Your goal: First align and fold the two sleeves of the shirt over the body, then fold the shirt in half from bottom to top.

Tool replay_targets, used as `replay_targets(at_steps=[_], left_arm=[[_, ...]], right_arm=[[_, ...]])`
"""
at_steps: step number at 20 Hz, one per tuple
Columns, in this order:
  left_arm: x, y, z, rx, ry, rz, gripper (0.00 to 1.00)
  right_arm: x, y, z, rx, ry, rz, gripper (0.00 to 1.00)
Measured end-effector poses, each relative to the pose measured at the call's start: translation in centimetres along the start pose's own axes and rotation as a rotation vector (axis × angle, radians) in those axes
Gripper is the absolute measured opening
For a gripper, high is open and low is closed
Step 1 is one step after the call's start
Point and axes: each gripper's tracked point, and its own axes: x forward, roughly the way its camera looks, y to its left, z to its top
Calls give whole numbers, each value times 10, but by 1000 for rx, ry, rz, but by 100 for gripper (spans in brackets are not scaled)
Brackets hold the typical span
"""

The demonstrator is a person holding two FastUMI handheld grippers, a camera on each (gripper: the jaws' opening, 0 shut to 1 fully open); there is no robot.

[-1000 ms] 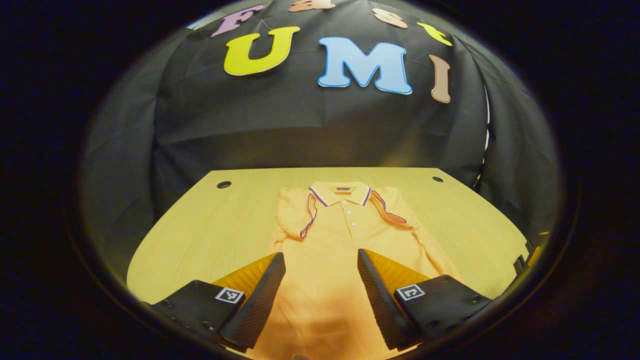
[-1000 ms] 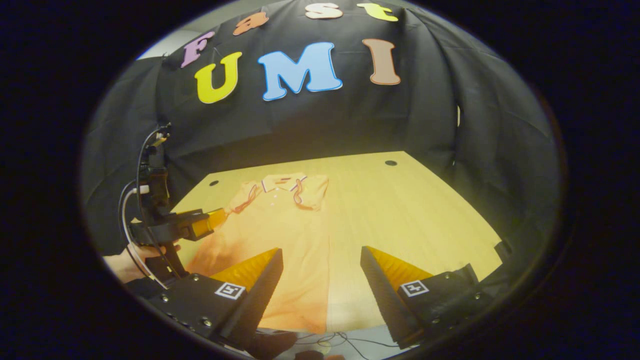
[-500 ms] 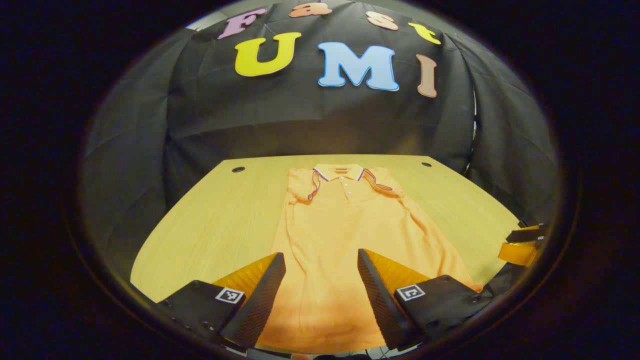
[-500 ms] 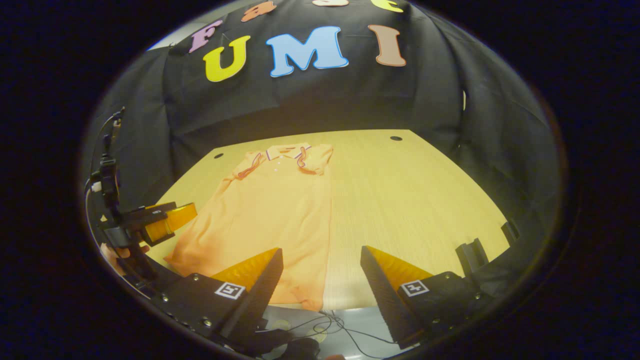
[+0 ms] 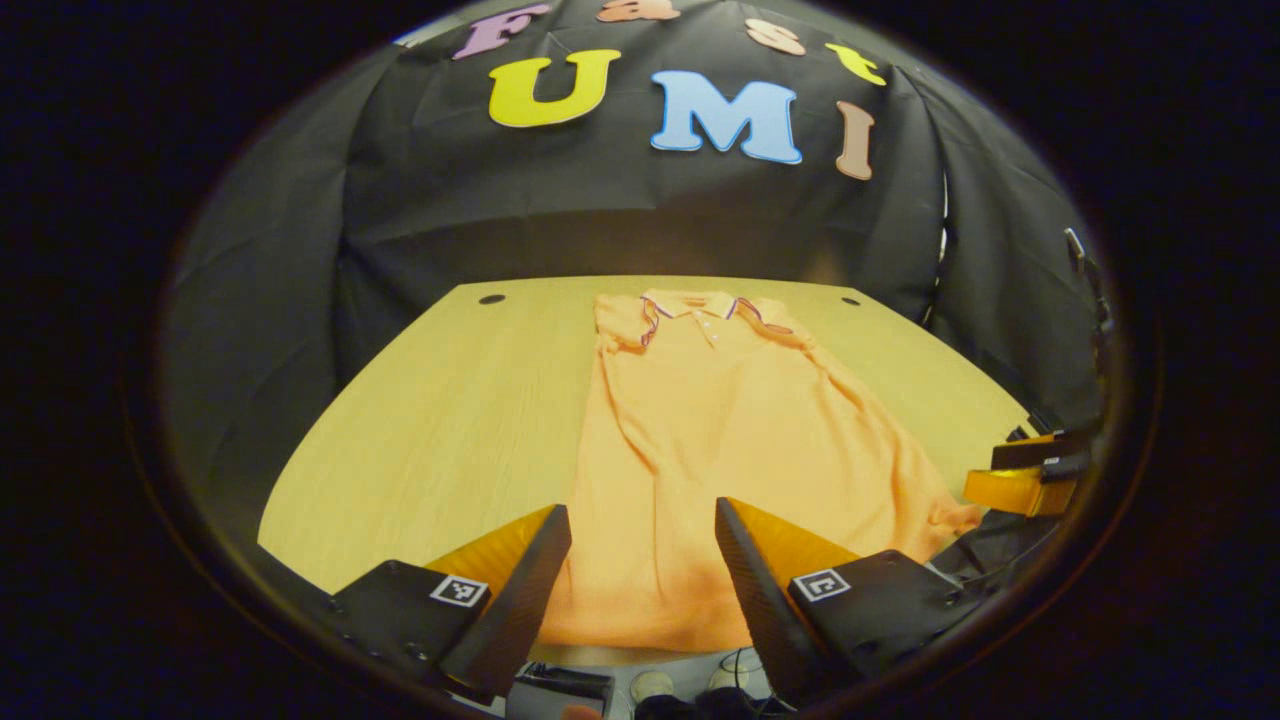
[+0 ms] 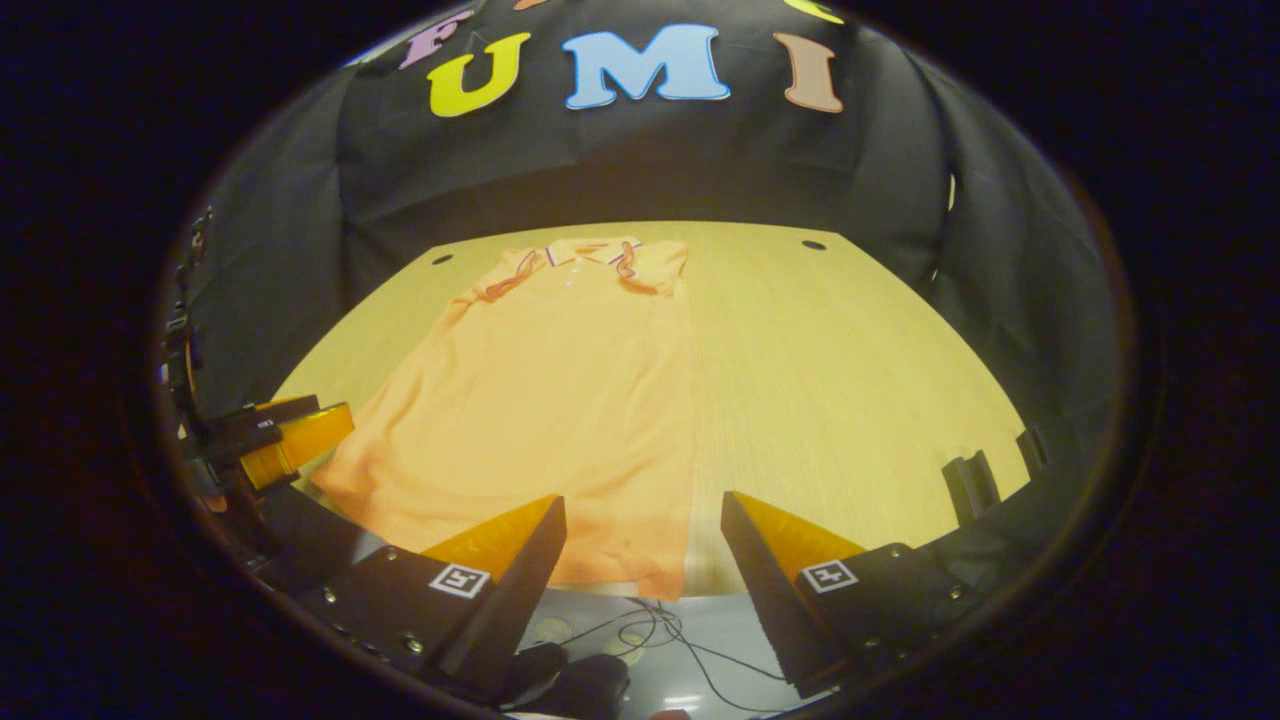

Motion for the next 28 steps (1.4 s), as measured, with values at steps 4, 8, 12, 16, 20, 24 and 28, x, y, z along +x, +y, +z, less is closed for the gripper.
replay_targets(at_steps=[4, 8, 12, 16, 20, 24, 28], left_arm=[[-4, 9, -28, 21, 48, -20, 95], [-10, 9, -48, 23, 87, -31, 95], [-12, 6, -59, 6, 107, -38, 95], [-10, 5, -65, 26, 111, -25, 96], [-8, 2, -70, 76, 117, -8, 95], [-8, -2, -70, 99, 120, -2, 84], [-4, -4, -69, 87, 118, 10, 58]], right_arm=[[8, -2, -17, -13, 52, -31, 98], [10, -2, -34, -7, 90, -46, 98], [12, 0, -44, -25, 110, -47, 98], [15, 4, -49, -39, 120, -35, 97], [21, 6, -47, -10, 111, -15, 96], [22, 9, -47, -24, 101, 3, 83], [21, 9, -48, -15, 92, 0, 46]])
